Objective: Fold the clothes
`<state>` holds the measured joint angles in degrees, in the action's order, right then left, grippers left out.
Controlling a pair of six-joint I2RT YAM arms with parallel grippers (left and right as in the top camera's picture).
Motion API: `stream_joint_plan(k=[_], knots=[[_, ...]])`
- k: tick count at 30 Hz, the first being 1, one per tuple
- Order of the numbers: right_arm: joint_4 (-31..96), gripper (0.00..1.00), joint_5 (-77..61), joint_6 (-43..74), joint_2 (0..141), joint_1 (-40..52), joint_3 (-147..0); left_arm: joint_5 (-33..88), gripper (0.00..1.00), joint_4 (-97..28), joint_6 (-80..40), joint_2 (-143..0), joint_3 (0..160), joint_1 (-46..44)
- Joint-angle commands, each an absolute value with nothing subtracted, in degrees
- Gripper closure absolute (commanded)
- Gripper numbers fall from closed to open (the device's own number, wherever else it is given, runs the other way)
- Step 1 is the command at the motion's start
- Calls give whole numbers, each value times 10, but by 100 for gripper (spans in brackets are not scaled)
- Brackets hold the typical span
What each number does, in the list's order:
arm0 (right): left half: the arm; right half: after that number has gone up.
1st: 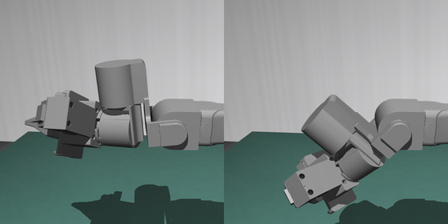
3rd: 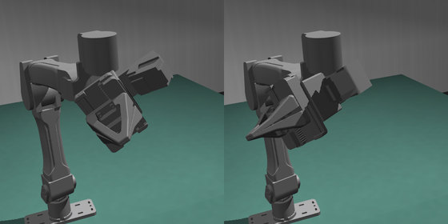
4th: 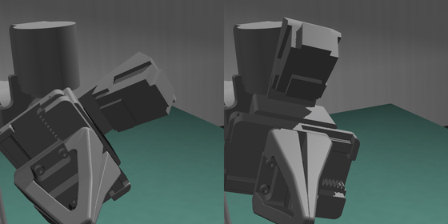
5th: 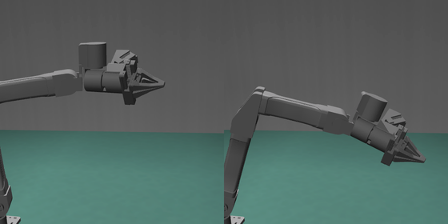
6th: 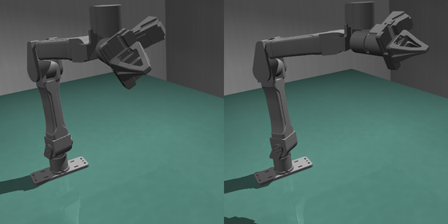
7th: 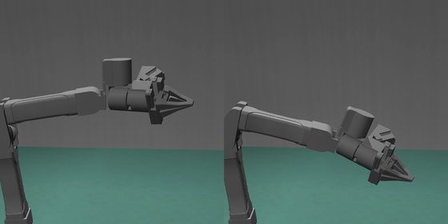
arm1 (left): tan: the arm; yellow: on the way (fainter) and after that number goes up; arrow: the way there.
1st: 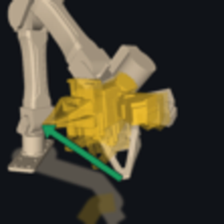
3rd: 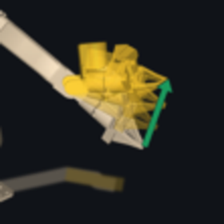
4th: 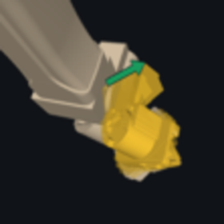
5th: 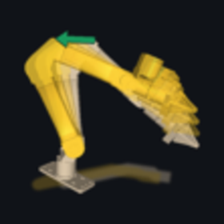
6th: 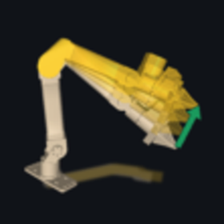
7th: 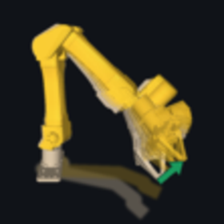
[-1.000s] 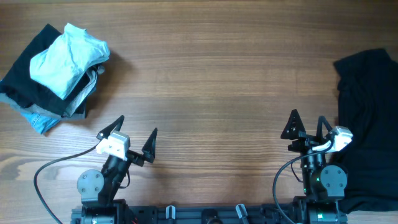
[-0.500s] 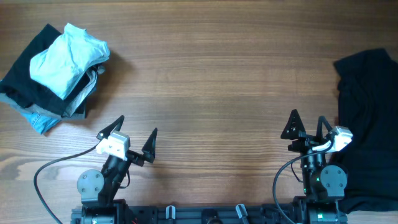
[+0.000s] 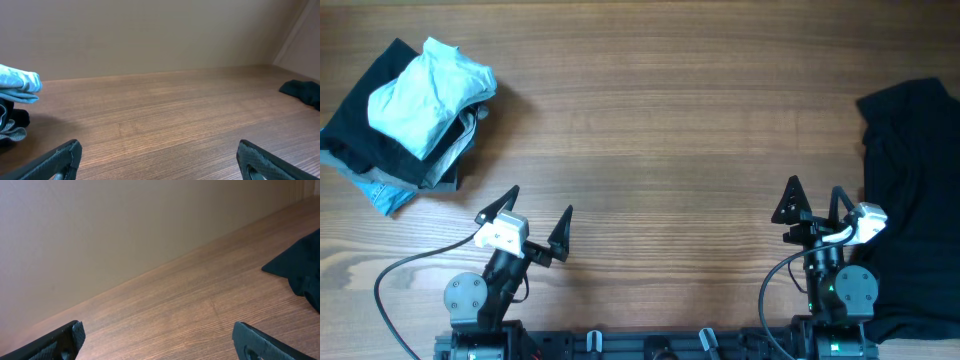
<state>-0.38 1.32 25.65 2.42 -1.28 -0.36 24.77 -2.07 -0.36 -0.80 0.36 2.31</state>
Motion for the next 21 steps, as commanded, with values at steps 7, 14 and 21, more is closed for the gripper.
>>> stream_joint_plan(k=[7,14,21], knots=[[-6,0,11,342,29,-12,-3,251,0,-24,-5,-4,3,20],[-5,0,-19,337,29,-12,-15,283,0,-1,-10,-4,13,20],[266,0,-76,241,237,-12,-334,274,0,-63,-83,-218,197,20]])
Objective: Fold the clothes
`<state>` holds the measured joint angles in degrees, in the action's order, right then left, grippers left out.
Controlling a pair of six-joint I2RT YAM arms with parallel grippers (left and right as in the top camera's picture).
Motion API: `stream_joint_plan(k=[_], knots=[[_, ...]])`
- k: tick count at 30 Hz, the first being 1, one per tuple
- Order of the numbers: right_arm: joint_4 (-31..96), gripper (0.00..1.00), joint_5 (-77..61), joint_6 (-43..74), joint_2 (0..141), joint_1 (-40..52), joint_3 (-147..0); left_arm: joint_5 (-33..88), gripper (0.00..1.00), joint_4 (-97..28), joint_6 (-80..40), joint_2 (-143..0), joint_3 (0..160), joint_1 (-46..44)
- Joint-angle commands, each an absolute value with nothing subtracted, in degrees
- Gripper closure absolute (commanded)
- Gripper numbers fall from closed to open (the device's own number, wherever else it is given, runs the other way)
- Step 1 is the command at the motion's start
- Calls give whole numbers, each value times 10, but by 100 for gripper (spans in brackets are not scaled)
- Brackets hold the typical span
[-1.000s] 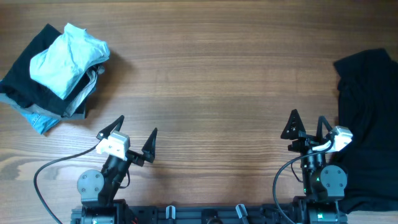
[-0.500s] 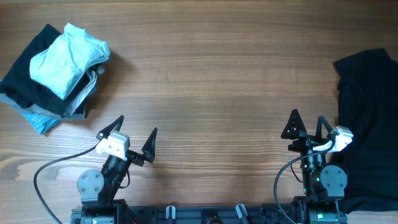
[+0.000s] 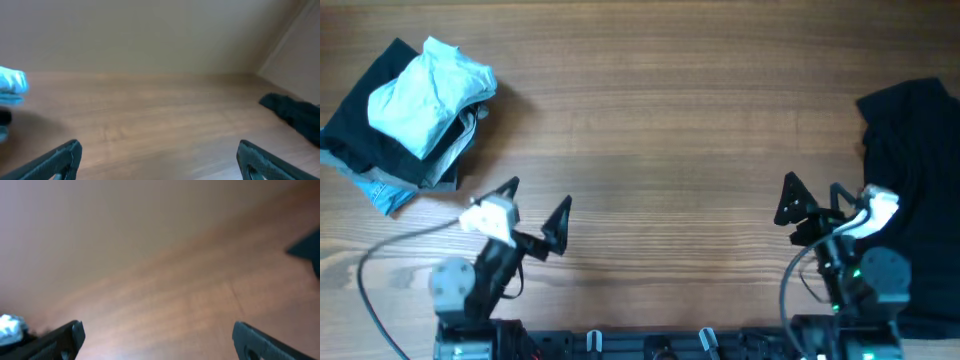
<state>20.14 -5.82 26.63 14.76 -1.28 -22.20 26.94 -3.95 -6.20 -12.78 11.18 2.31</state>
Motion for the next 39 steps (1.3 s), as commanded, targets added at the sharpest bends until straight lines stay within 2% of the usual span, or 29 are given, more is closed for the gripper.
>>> stream_joint_plan(k=[1,5,7,9,12,14,16,18,19,20,22,23,24,26,28,30,32,33,35,37,39], knots=[[312,0,-80,241,291,-12,-390,274,0,-99,-82,-289,262,20],[476,0,-100,236,507,-12,-607,274,0,-270,-82,-507,497,20],[554,0,-100,159,605,-12,-710,274,0,-355,-82,-610,618,20],[604,0,-100,63,686,-12,-797,275,0,-369,-82,-662,670,20],[591,0,-118,74,754,-12,-829,279,0,-352,-82,-686,686,20],[580,15,28,187,809,-36,-829,276,0,-351,-82,-686,686,22],[578,22,87,230,872,-76,-829,276,0,-350,-82,-686,686,21],[573,31,94,258,956,-132,-829,276,0,-350,-82,-688,686,21],[571,39,90,261,990,-155,-829,276,0,-353,-82,-688,686,21],[566,41,85,262,1025,-178,-829,276,0,-356,-82,-688,686,21],[551,39,75,261,1096,-224,-829,276,0,-358,-82,-689,686,21],[532,26,72,254,1116,-234,-829,276,0,-359,-82,-691,686,21],[505,24,61,232,1129,-238,-829,276,0,-364,-82,-695,686,21],[464,23,25,166,1143,-239,-829,276,0,-373,-82,-699,685,21],[451,24,100,211,1156,-239,-829,276,0,-376,-82,-701,685,21],[430,25,112,209,1166,-240,-829,276,0,-376,-82,-701,685,21],[413,48,111,212,1180,-240,-829,276,1,-376,-82,-701,685,21],[412,67,109,211,1184,-240,-829,276,1,-376,-82,-701,685,21],[416,78,101,211,1187,-239,-827,276,1,-376,-82,-701,685,21],[416,96,87,211,1187,-238,-825,276,1,-376,-82,-701,685,21],[429,96,-1,191,1185,-232,-825,276,1,-376,-82,-701,686,21]])
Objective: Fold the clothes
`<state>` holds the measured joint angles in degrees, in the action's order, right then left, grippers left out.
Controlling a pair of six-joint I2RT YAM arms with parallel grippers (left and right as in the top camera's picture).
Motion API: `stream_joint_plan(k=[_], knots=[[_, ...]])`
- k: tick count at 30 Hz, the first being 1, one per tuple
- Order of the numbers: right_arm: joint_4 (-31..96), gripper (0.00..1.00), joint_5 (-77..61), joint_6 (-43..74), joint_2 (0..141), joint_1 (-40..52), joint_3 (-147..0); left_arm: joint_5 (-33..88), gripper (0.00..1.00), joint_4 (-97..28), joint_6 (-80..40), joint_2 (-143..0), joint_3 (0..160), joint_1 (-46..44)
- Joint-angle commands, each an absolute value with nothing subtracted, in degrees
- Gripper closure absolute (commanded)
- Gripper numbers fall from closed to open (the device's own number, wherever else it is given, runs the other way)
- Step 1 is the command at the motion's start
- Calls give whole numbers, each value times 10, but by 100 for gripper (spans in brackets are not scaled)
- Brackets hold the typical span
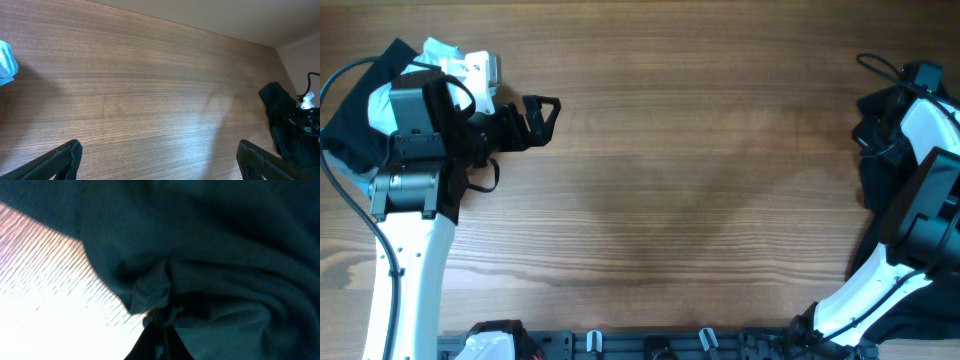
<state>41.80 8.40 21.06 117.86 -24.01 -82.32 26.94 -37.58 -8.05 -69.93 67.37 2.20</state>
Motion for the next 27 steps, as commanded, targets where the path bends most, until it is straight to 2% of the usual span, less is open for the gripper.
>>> stream_joint_plan(k=[1,2,3,5,8,11,12,13,14,15,18,23,24,26,27], knots=[[432,96,-55,169,1181,-226,-825,276,1,-375,-81,-701,686,21],[442,96,-171,129,1171,-195,-825,276,4,-371,-82,-698,686,21],[454,96,-200,131,1163,-167,-825,277,0,-366,-82,-696,686,21],[465,96,-214,137,1156,-77,-825,276,0,-362,-82,-689,686,21],[419,96,-238,167,1157,146,-825,276,0,-371,-82,-682,686,22],[329,95,-260,205,1157,327,-825,274,0,-371,-77,-667,686,22],[308,88,-255,218,1157,371,-825,269,0,-372,-68,-657,686,22],[293,75,-232,239,1157,419,-825,264,0,-373,-50,-645,686,22],[295,55,-203,246,1156,447,-827,243,0,-376,-45,-630,686,22],[308,50,-180,246,1155,456,-832,218,0,-377,-45,-616,686,22],[355,48,-172,258,1133,413,-853,198,0,-376,-30,-588,686,21],[394,42,-171,243,1011,215,-856,258,0,-374,-29,-678,686,1],[412,42,-171,255,993,163,-856,273,7,-368,-12,-718,686,-21],[459,44,-172,263,975,67,-856,280,32,-340,38,-825,686,-84],[486,44,-179,251,973,24,-856,280,60,-313,57,-891,686,-120]])
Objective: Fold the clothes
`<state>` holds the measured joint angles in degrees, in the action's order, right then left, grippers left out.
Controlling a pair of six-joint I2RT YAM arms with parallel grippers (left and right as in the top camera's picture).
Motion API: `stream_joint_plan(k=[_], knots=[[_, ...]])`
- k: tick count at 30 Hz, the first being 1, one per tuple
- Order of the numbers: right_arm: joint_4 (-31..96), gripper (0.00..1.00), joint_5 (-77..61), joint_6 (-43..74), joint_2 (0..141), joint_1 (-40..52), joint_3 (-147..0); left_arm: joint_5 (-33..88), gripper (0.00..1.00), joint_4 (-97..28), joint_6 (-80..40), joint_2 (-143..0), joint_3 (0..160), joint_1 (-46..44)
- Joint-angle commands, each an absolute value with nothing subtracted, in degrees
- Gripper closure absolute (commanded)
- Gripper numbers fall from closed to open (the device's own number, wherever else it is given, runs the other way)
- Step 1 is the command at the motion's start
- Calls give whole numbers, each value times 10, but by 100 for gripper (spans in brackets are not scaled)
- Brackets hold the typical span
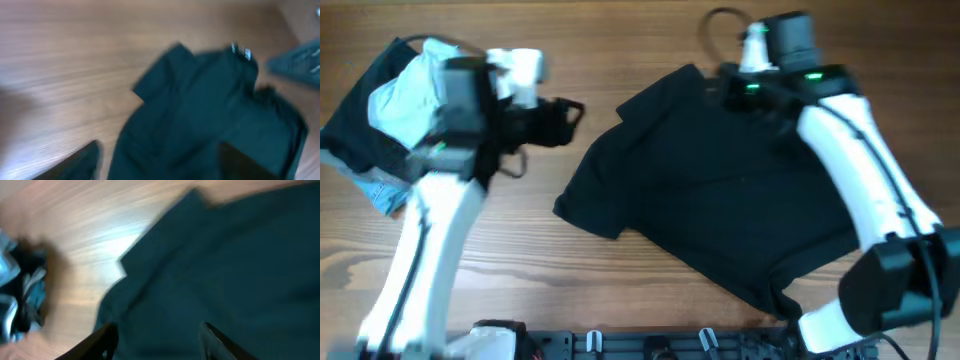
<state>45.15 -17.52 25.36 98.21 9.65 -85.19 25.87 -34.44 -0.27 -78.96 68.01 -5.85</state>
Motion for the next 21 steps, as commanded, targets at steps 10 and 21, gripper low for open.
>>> stream_joint_plan(k=[10,21], knots=[[576,39,-107,184,973,-21,-852,191,96,-98,-39,-1191,686,-213],[707,74,28,291,1133,-21,-839,97,96,-255,-125,-1181,686,-13]])
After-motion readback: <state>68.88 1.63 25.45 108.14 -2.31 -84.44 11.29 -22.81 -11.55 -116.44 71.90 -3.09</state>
